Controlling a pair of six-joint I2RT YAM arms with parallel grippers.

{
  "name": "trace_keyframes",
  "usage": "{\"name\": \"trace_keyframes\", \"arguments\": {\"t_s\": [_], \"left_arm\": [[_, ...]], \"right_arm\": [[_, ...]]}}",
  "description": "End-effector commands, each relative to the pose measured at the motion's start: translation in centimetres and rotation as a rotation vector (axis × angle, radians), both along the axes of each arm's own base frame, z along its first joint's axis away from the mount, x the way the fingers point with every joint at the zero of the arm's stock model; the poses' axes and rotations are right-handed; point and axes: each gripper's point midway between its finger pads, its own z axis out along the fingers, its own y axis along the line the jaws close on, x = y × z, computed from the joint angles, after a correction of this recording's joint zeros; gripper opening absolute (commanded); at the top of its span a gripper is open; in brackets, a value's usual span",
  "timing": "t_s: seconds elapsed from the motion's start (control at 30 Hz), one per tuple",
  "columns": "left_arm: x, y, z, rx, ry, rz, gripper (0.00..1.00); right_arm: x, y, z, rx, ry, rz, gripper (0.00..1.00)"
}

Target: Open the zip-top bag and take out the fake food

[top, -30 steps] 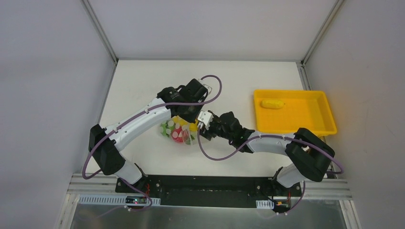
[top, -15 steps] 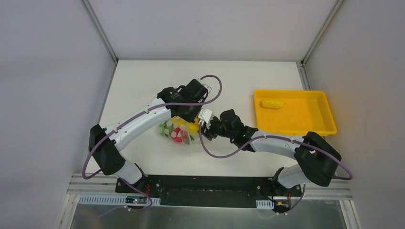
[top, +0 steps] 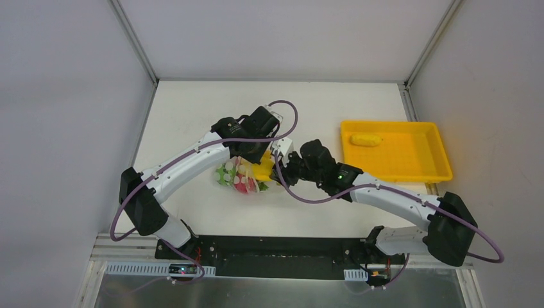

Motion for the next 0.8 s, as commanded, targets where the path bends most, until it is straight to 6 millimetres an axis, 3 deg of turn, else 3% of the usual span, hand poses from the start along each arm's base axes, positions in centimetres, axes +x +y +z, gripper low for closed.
{"name": "trace_keyframes", "arguments": {"t_s": [0.0,0.37,0.77], "left_arm": [[0.2,-0.1,0.9,0.009,-0.025,-0.01,0.0],[0.5,0.6,1.4,0.028,-0.058,0.005,0.0],[1.3,1.9,1.2,0.105,-0.088,0.057,0.0]], "right_arm": [[-0.4,-0.1,5.8,0.105,-0.018,-0.036,0.0],[-2.5,-2.2,5.6,0.036,0.103,-0.051,0.0],[-3.7,-4.2,9.8,0.162,0.197,-0.149,0.0]]}}
